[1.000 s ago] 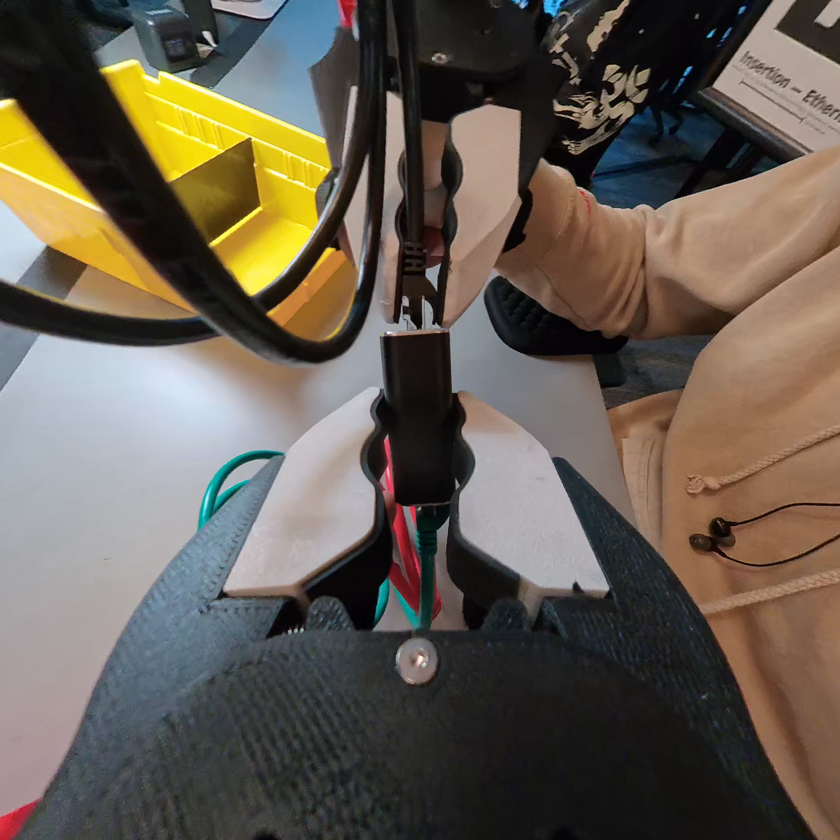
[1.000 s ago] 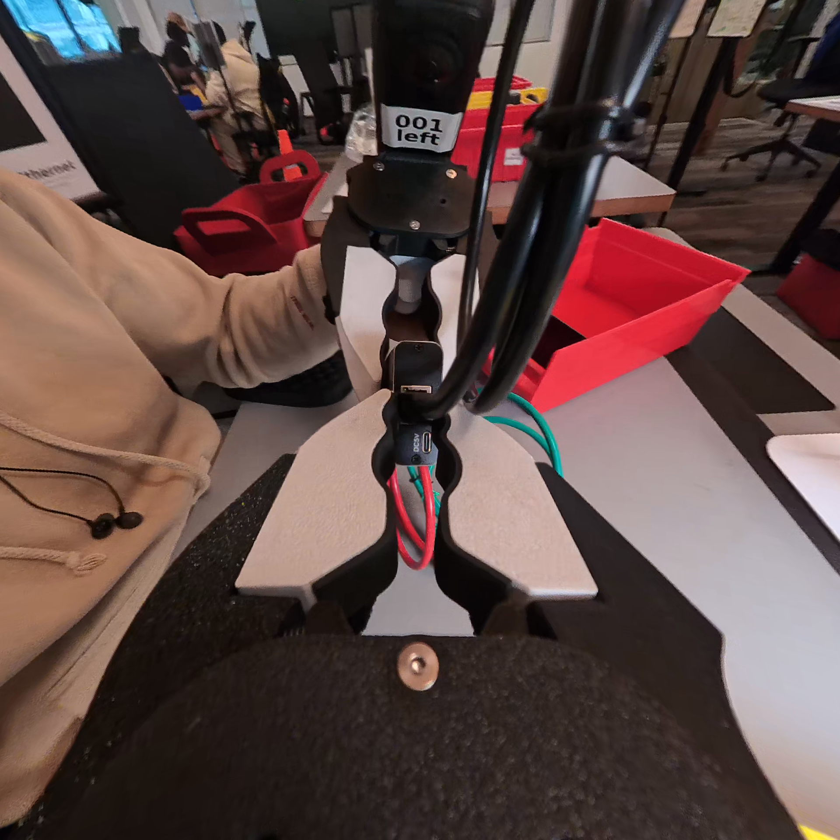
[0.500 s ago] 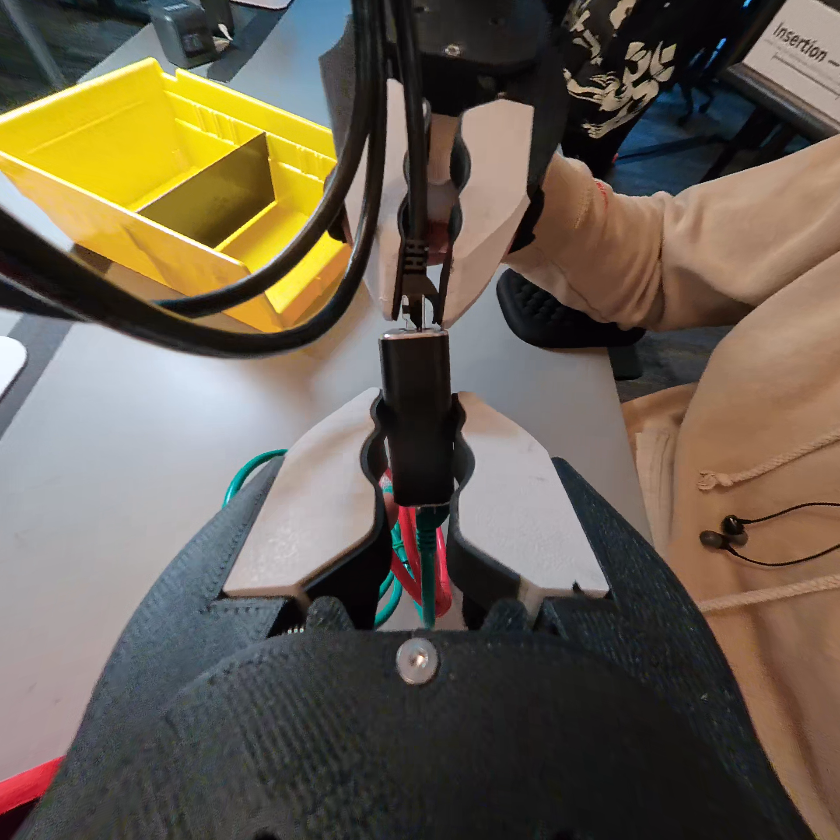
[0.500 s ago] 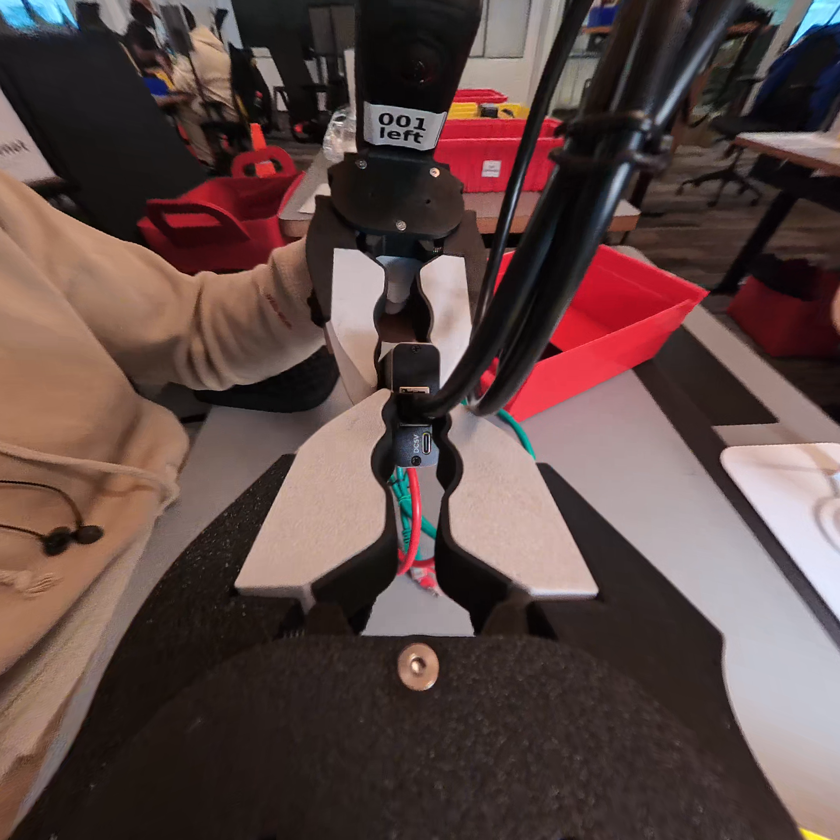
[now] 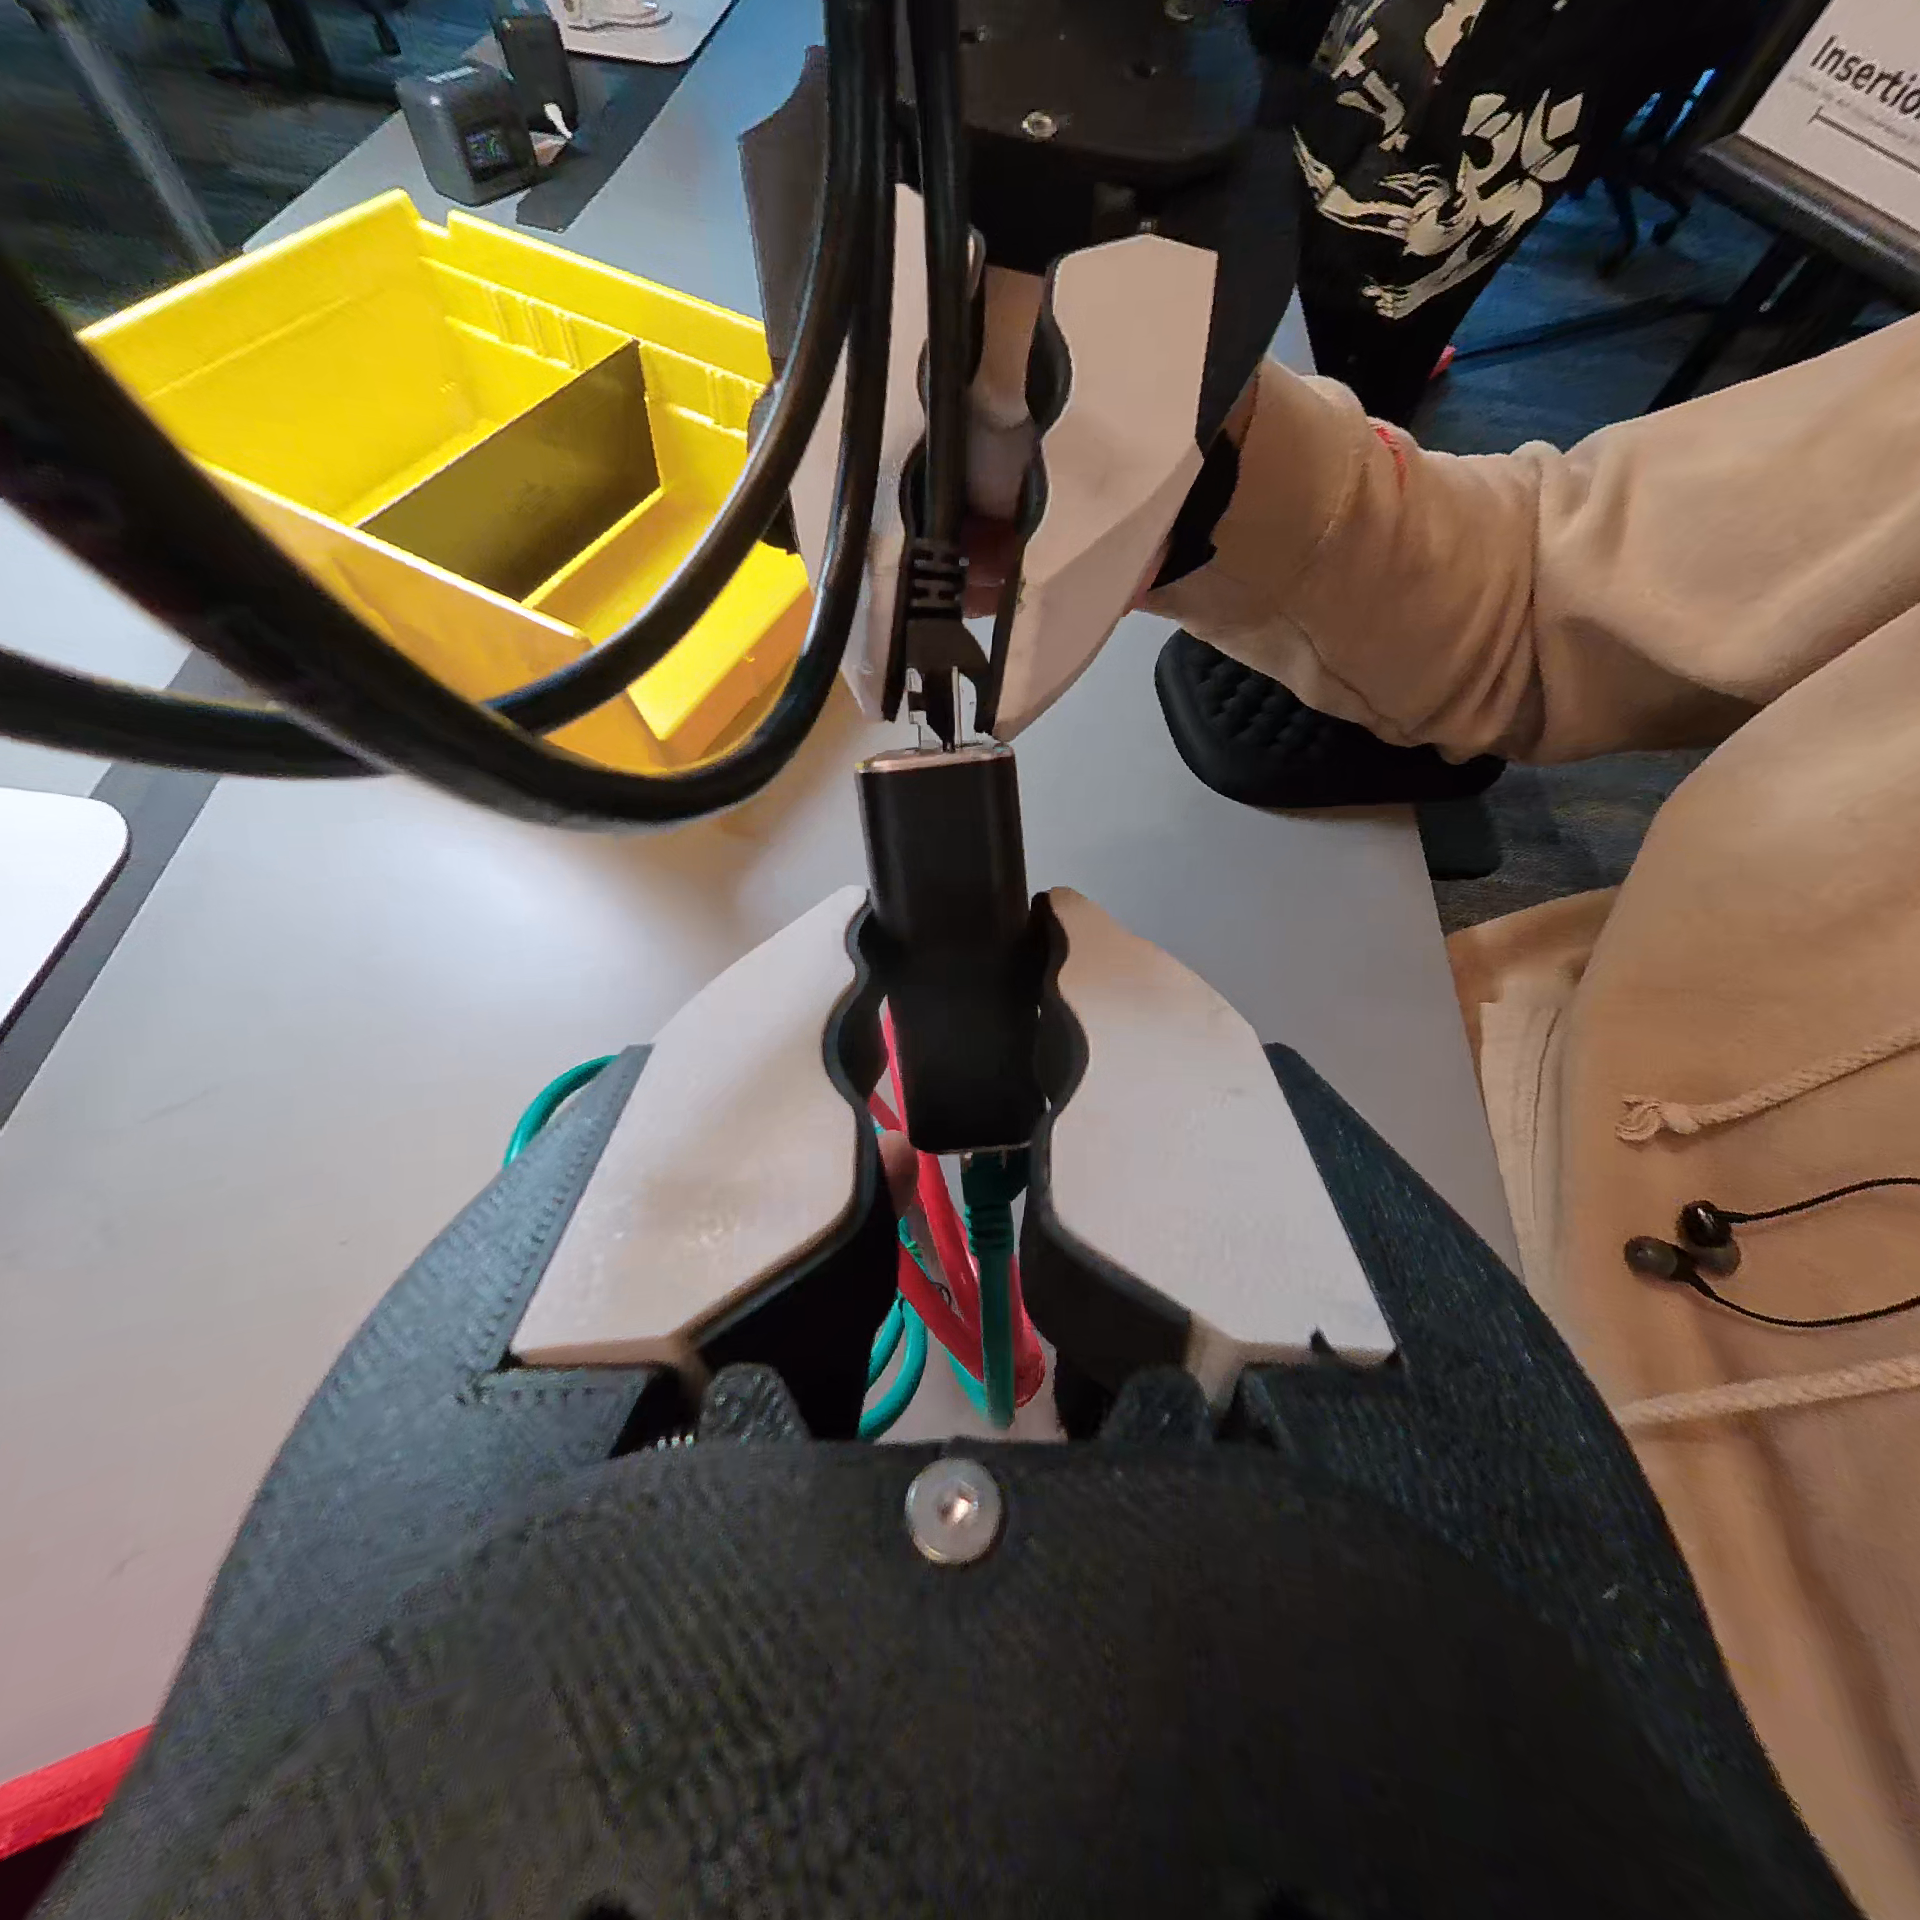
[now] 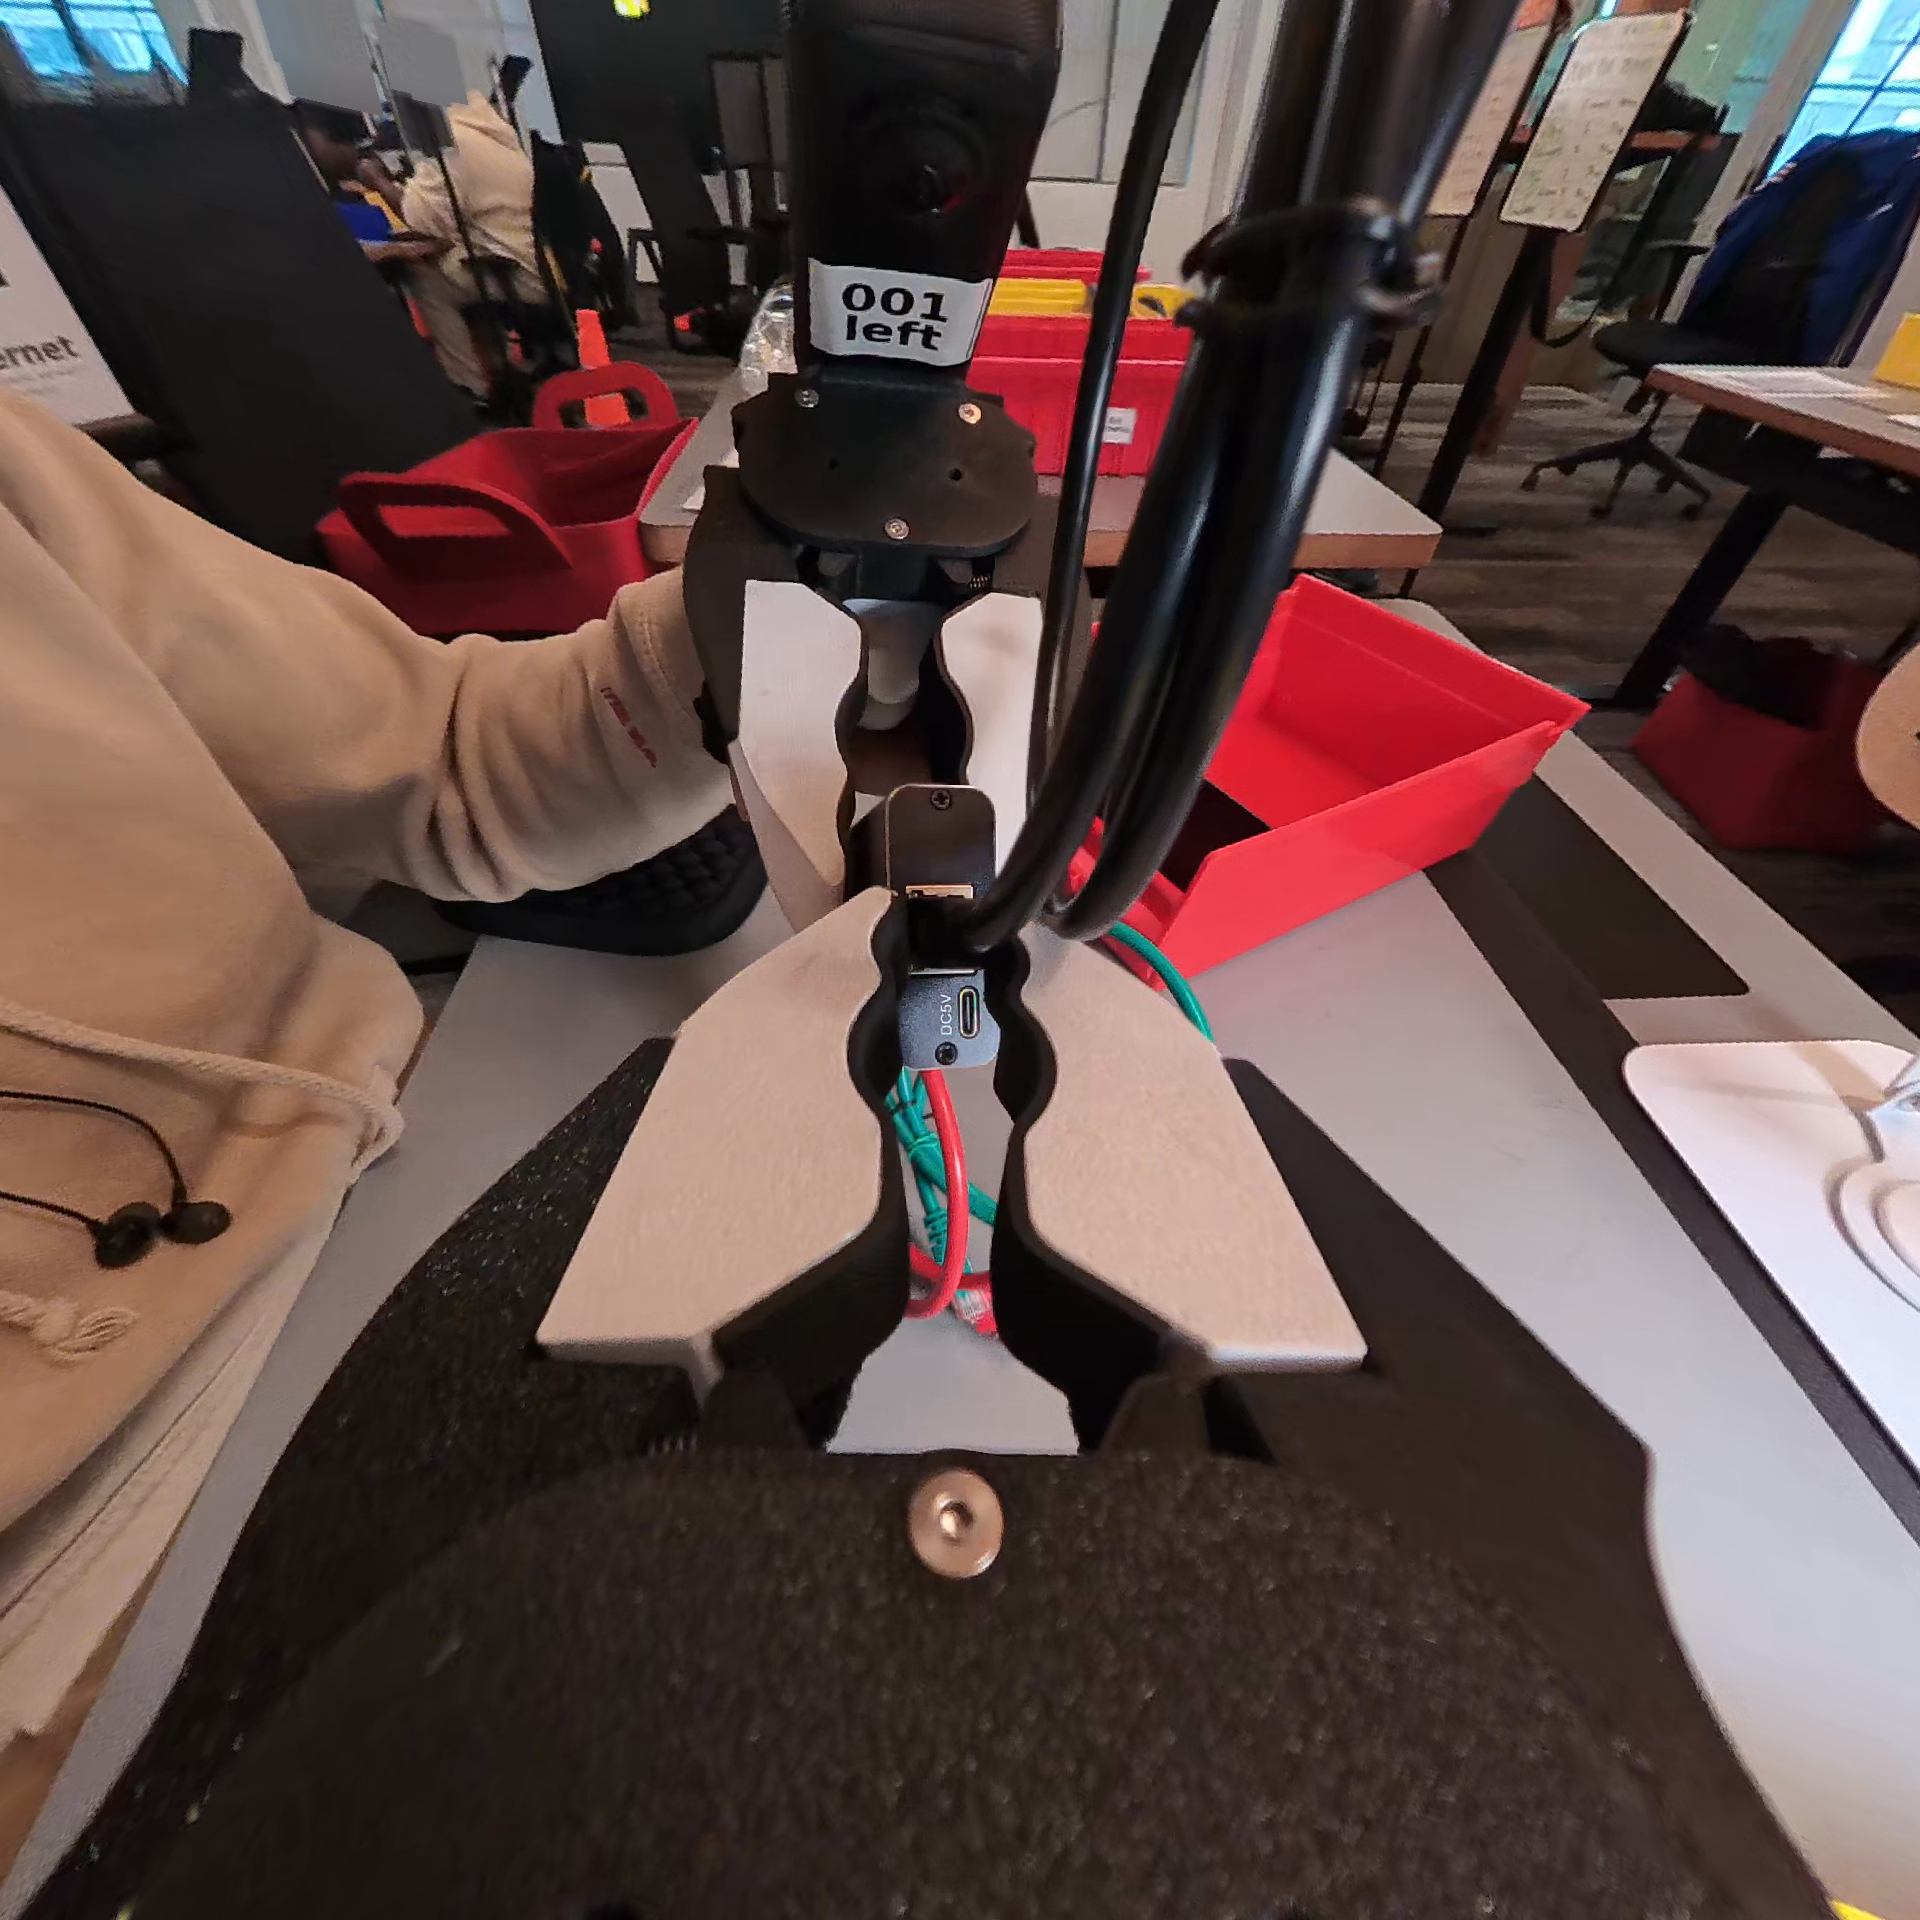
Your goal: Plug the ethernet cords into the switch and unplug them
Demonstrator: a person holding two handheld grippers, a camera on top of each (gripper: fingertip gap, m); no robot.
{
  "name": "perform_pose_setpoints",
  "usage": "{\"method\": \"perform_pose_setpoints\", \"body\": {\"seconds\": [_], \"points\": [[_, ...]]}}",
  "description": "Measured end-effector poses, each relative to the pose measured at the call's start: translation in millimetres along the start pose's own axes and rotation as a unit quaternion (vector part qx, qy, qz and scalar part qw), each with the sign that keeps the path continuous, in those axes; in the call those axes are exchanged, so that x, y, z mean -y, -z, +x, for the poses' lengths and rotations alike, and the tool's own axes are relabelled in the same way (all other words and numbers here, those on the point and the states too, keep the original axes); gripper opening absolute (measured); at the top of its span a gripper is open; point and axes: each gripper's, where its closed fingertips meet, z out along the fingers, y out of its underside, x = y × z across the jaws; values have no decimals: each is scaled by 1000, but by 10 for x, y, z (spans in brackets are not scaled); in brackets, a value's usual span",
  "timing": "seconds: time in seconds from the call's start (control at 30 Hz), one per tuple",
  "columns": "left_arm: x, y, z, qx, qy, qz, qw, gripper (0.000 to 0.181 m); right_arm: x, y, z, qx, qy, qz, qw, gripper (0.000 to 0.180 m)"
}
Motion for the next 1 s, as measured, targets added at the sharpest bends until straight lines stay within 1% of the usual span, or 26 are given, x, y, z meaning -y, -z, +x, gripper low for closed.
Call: {"method": "perform_pose_setpoints", "body": {"seconds": [0.1, 0.2, 0.27, 0.3, 0.4, 0.47, 0.57, 0.63, 0.77, 0.87, 1.0], "points": [[35, 5, 52, -24, 10, 12, 1000, 27, 21, 21, -37, 17, -15, 7, 1000, 12], [97, 44, 107, -61, 25, 42, 997, 26, 115, 32, -110, 27, -14, 23, 999, 12], [86, 60, 173, -84, 20, 38, 996, 26, 87, 19, -201, 59, -26, 4, 998, 12], [51, 40, 194, -85, 11, 27, 996, 26, 53, 21, -208, 63, -24, -4, 998, 13], [69, 25, 181, -82, 17, 31, 996, 26, 83, 29, -199, 72, -39, 18, 997, 13], [16, 15, 174, -71, 10, 10, 997, 26, 30, 11, -205, 77, -39, 4, 996, 13], [-26, -1, 214, -67, 3, -12, 998, 26, 5, 16, -263, 113, -65, 5, 992, 13], [-30, -7, 209, -63, 4, -16, 998, 26, 3, 18, -256, 113, -68, 10, 991, 13], [-43, -11, 268, -79, -5, -19, 997, 26, -3, 47, -333, 154, -87, 17, 984, 13], [-55, -17, 259, -77, -3, -23, 997, 26, -20, 48, -319, 154, -89, 18, 984, 13], [-60, -8, 247, -79, 3, -22, 997, 25, -34, 38, -290, 111, -39, -9, 993, 12]]}}
